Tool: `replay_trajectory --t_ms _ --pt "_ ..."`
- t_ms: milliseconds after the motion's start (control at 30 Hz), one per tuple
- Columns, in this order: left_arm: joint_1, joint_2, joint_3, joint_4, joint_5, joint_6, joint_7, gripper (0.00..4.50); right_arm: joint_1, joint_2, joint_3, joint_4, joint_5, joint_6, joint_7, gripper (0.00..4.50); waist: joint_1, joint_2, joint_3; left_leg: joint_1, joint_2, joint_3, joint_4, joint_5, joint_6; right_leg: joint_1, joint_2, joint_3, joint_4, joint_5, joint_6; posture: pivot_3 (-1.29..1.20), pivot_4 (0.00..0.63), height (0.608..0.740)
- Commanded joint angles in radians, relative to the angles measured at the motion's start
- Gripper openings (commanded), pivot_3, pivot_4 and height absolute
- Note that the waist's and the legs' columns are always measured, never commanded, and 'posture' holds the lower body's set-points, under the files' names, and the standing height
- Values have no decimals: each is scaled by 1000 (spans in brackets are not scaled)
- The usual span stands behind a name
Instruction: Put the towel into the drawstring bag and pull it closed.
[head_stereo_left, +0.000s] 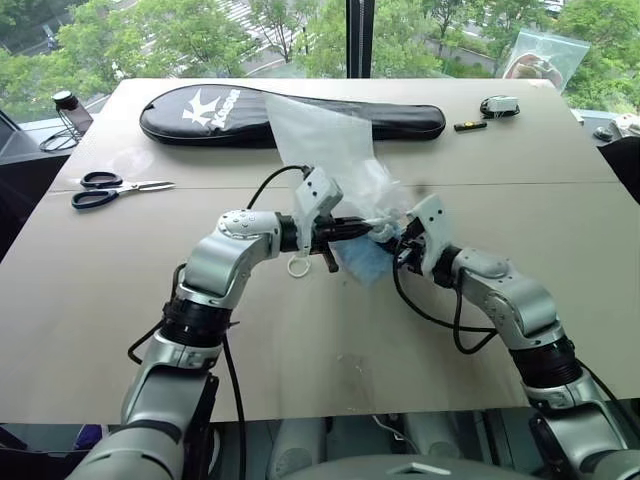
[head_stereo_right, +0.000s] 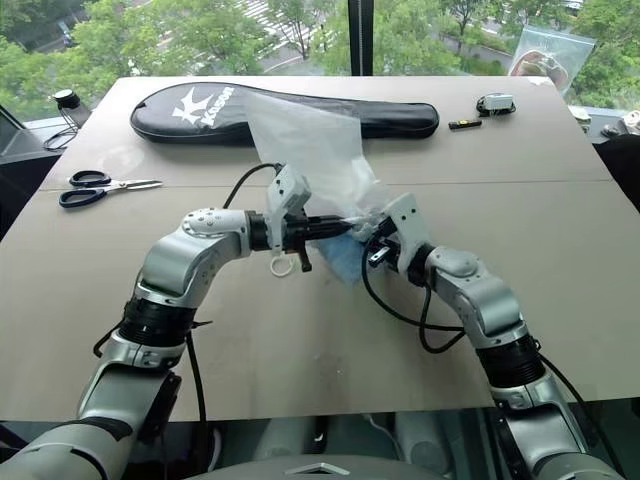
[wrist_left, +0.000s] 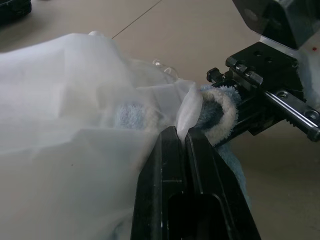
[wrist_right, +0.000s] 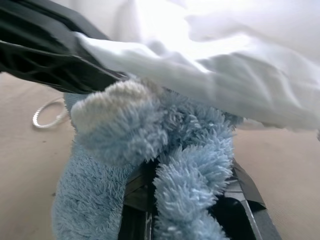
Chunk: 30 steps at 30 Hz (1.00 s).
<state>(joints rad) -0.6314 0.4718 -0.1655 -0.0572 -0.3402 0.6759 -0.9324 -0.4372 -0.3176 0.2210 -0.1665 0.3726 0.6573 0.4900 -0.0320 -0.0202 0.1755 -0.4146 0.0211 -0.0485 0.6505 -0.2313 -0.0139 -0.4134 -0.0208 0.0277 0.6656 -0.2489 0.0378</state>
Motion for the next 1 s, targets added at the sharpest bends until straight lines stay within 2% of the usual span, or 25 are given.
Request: replay_trajectory --t_ms 33,267,533,767,933,1000 --pt "4 14 19 -38 -20 2 -4 0 -30 68 -76 -11 66 -7 -6 22 -1 0 0 0 0 0 0 0 0 0 0 0 0 0 0 0 150 740" --pt "46 58 75 -86 -82 84 -2 0 -50 294 -384 114 315 69 -156 22 -6 0 0 1 1 0 0 0 0 0 0 0 3 0 0 0 150 740" --pt "17 17 191 -128 -277 296 55 0 -36 443 -531 147 562 132 -219 21 -5 1 0 1 0 0 0 0 0 0 0 0 3 0 0 0 150 740" --pt "-31 -80 223 -164 -424 480 163 0 -40 516 -491 146 592 123 -272 21 -7 1 0 1 0 0 1 0 0 0 0 0 4 0 0 0 150 740" --pt "-39 -133 217 -182 -451 501 229 0 -28 476 -352 138 474 92 -242 21 -12 1 0 2 0 0 1 0 0 0 0 1 5 0 0 0 150 740" --pt "-41 -141 222 -179 -458 505 245 0 -29 500 -375 142 508 81 -250 21 -10 1 0 2 0 0 1 0 0 -1 0 1 7 0 -1 0 150 740"
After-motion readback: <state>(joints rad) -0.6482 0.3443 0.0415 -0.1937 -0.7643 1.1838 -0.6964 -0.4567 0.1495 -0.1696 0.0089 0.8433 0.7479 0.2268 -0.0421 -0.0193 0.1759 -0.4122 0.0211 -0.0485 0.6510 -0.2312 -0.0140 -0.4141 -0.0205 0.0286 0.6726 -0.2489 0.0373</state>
